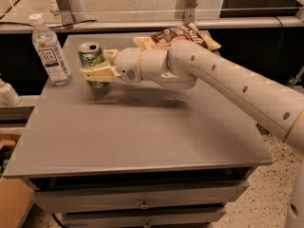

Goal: Move green can near blue plastic bottle

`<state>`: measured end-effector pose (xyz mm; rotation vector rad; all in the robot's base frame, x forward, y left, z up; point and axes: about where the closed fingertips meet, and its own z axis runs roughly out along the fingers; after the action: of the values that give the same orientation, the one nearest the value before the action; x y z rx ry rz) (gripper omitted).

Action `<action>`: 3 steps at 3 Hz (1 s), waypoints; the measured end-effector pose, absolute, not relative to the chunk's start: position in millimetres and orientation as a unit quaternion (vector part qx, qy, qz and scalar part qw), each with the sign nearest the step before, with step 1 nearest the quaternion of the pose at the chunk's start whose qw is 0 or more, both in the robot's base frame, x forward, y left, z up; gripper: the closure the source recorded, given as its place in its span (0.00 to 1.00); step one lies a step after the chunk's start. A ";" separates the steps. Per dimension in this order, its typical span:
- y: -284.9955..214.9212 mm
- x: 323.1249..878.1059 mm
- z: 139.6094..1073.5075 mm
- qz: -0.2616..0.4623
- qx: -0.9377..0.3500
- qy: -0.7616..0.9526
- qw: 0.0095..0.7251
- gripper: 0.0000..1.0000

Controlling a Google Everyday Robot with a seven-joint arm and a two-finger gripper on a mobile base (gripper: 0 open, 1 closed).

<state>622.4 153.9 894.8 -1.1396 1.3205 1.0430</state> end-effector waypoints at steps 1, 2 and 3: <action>177.8 636.5 882.2 0.433 -0.484 0.553 0.522 1.00; 194.4 646.2 872.1 0.435 -0.482 0.553 0.523 1.00; 206.0 652.3 871.4 0.435 -0.475 0.549 0.533 1.00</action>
Offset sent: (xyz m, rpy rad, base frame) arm 0.0381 0.0552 -0.0355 -0.0035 0.0008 -0.0058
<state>652.3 206.0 871.4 -1.1332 1.3084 1.0368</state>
